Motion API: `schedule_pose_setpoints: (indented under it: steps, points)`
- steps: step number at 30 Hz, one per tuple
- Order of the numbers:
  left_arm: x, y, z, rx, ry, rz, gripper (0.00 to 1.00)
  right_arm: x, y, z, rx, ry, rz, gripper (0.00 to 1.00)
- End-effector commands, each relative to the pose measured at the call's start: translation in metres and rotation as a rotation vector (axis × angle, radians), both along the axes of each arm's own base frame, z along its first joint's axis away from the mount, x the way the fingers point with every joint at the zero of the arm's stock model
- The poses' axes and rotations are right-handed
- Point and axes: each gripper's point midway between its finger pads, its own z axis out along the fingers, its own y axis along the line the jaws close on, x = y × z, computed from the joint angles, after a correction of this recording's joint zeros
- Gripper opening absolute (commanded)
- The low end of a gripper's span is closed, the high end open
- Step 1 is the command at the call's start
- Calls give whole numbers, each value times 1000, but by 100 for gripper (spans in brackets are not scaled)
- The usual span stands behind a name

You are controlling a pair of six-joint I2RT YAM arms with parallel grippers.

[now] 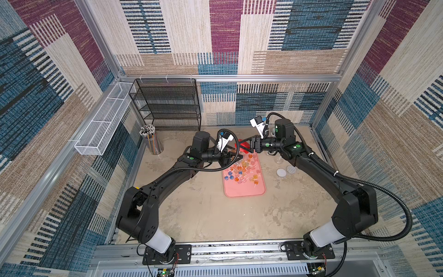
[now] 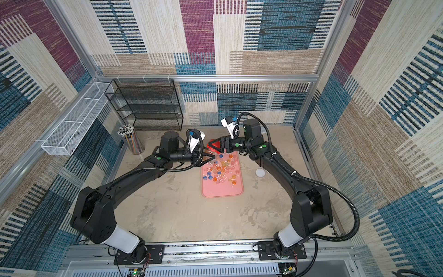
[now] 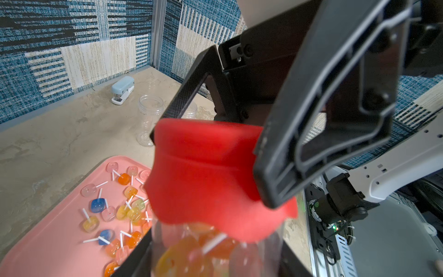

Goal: Pour the candies out of the jar
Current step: Pick up the jar from the center of the board, then unscrew the lid from the jar.

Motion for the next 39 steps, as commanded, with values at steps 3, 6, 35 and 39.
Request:
schedule_pose_setpoints:
  steps: [3,6,35,39]
  points:
    - [8,4,0,16,-17,51,0,3,-1,17,23,-38,-34,96]
    - [9,5,0,24,-24,79,0,10,-6,18,12,-28,-92,99]
    - [23,8,-5,181,-161,299,0,25,7,-12,31,76,-301,79]
    - [21,8,-2,185,-174,305,0,26,8,-17,22,85,-306,80]
